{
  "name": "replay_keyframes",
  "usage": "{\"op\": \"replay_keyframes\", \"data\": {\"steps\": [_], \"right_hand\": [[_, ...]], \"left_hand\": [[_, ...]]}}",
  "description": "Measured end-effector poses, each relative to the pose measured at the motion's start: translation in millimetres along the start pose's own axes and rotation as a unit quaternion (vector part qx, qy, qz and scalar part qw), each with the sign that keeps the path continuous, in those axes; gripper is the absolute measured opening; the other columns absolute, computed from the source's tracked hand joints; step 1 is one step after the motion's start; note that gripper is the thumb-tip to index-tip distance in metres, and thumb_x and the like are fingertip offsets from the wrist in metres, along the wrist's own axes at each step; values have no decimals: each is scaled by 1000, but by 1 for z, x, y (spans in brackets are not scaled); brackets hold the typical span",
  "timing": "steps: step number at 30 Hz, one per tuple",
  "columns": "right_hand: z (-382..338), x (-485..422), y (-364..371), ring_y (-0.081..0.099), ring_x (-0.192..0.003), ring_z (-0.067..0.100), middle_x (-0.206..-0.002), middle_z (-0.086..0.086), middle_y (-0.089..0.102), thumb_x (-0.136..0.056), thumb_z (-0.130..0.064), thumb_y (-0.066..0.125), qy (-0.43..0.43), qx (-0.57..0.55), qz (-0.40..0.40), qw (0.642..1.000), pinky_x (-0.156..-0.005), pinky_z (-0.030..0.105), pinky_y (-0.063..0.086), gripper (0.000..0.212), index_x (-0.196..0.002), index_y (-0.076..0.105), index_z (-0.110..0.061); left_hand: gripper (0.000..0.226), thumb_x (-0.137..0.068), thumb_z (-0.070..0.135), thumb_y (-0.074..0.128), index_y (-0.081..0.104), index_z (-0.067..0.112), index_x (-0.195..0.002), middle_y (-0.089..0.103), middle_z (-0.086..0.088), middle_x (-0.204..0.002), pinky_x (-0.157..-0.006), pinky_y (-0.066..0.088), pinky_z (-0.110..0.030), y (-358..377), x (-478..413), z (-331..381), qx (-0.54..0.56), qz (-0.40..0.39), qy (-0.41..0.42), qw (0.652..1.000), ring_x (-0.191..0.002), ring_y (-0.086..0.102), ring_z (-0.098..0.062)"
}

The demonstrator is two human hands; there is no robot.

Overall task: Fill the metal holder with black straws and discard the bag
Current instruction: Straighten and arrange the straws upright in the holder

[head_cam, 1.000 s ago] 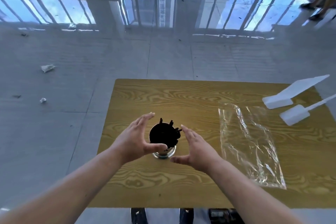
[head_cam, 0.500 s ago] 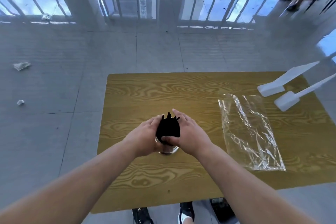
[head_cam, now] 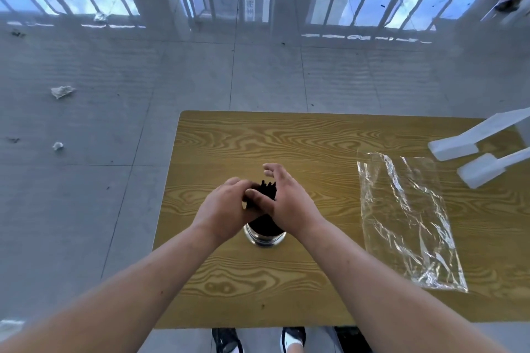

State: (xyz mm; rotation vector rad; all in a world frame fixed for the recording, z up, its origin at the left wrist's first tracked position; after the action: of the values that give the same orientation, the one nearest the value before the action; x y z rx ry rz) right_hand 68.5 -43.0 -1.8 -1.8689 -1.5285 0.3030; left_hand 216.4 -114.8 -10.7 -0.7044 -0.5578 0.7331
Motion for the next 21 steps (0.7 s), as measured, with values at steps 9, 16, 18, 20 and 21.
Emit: {"op": "replay_keyframes", "data": {"steps": [9, 16, 18, 20, 21], "right_hand": [[41, 37, -20, 50, -126, 7, -136, -10, 57, -80, -76, 72, 40, 62, 26, 997, -109, 28, 43, 89, -150, 47, -27], [37, 31, -20, 59, -73, 2, -81, -17, 64, -92, -38, 70, 31, 29, 35, 998, -62, 26, 43, 12, -95, 59, -37], [35, 30, -24, 61, -72, 4, -80, -15, 67, -94, -33, 70, 18, 15, 45, 999, -62, 28, 44, 5, -97, 65, -33], [32, 29, -29, 66, -72, 11, -80, -10, 73, -95, -30, 70, 13, -8, 41, 999, -64, 38, 54, 6, -101, 73, -30], [31, 28, -31, 67, -69, 16, -77, -6, 74, -95, -31, 70, 15, -21, 32, 999, -65, 42, 56, 5, -98, 74, -29]], "left_hand": [[22, -88, 45, 79, 76, 36, -108, 72, 16, -104, -78, 48, -25, 2, -11, 12, 18, 51, -27, 998, -95, 66, -9], [7, -87, 41, 82, 77, 38, -91, 69, 17, -92, -77, 50, -23, 9, -13, 10, 66, 59, -33, 996, -90, 64, -1], [7, -87, 40, 82, 80, 37, -93, 72, 17, -93, -80, 53, -26, 9, -15, 6, 83, 47, -44, 994, -91, 66, -1], [5, -87, 41, 82, 81, 43, -92, 75, 19, -90, -78, 55, -24, 9, -16, 3, 114, 28, -62, 991, -89, 69, 1], [8, -87, 41, 82, 80, 47, -90, 76, 23, -88, -75, 55, -21, 8, -17, 2, 131, 18, -66, 989, -86, 70, 3]]}}
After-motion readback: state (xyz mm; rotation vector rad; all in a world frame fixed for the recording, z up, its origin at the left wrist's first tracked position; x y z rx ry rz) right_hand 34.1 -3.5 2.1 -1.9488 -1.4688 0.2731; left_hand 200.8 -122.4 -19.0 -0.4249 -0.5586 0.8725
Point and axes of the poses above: each hand's wrist, its own x-axis away from the middle knuckle, its own y-axis out of the palm, z = x × y, the point moved 5 cm from there along -x, towards the middle knuckle
